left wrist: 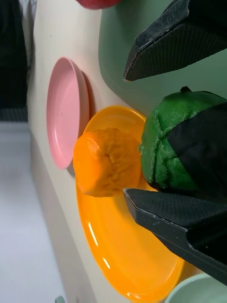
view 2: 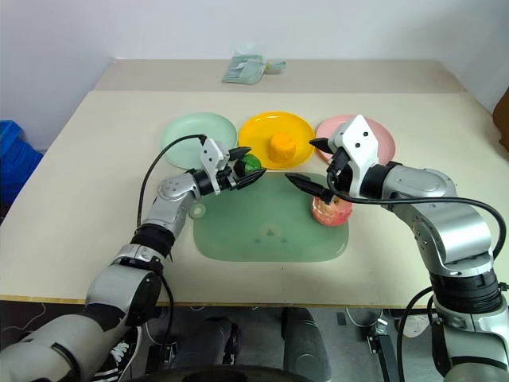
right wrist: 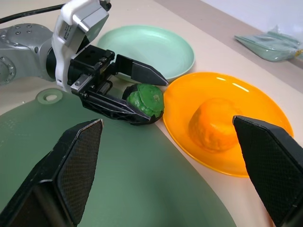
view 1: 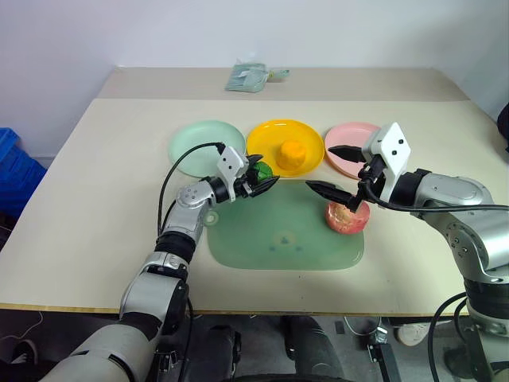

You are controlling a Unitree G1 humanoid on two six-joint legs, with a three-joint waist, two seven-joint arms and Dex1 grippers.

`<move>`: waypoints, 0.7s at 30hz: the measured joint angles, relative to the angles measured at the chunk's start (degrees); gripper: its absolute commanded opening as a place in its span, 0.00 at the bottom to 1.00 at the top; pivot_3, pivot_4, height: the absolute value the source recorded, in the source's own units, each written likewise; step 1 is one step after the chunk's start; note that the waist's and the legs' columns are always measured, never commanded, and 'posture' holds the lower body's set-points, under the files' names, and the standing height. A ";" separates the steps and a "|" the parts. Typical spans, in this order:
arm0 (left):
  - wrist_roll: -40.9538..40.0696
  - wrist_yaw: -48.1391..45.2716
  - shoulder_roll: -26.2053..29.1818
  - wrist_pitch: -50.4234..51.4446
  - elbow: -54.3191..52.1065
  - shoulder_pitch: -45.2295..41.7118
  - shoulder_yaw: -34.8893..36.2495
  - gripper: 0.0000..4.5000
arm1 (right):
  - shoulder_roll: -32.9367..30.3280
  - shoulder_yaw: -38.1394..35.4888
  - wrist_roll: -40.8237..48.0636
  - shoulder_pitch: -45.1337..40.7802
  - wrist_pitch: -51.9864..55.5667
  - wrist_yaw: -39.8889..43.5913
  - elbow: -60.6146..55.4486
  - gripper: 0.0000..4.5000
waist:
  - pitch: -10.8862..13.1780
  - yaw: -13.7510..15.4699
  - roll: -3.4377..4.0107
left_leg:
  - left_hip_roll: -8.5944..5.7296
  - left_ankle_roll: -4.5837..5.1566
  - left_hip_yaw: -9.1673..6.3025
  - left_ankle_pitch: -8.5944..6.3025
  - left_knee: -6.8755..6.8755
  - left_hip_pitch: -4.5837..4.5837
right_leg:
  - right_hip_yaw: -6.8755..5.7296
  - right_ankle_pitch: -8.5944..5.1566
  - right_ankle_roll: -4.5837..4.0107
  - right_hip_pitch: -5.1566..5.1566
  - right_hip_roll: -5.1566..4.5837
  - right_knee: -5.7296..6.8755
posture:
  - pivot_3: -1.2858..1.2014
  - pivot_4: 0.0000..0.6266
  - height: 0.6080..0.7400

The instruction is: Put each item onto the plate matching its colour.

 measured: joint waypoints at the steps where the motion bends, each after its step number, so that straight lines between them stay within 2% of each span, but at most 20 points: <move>1: 0.27 0.51 -0.03 0.25 0.01 0.04 -0.06 0.82 | 0.00 0.00 0.00 0.00 0.00 0.01 0.00 1.00 | 0.00 -0.02 0.00 | 0.00 0.00 0.00 0.00 0.00 0.00 | 0.00 0.00 0.00 0.00 0.00 0.00 | 0.52 0.24 1.00; 16: 1.47 4.59 0.29 4.67 -6.56 6.74 -1.97 0.82 | -0.06 0.01 -0.01 0.00 -0.01 0.11 -0.04 1.00 | 0.00 -0.01 0.00 | 0.01 0.00 -0.01 0.00 0.00 0.02 | 0.00 0.00 0.00 0.01 0.00 -0.02 | 0.52 0.24 1.00; 19: 1.45 4.47 0.28 4.83 -6.79 6.74 -2.26 0.63 | -0.06 0.02 -0.01 0.00 -0.01 0.16 -0.04 1.00 | 0.00 -0.01 0.00 | 0.01 0.00 -0.01 0.00 0.00 0.02 | 0.00 0.00 0.00 0.01 0.00 -0.02 | 0.52 0.24 1.00; 21: 1.46 4.65 0.25 4.83 -7.14 6.74 -2.31 0.44 | -0.08 0.02 -0.02 0.00 -0.01 0.20 -0.04 1.00 | 0.00 -0.02 0.00 | 0.01 0.00 -0.01 0.00 -0.01 0.02 | 0.00 0.00 0.00 0.01 0.00 -0.02 | 0.52 0.24 1.00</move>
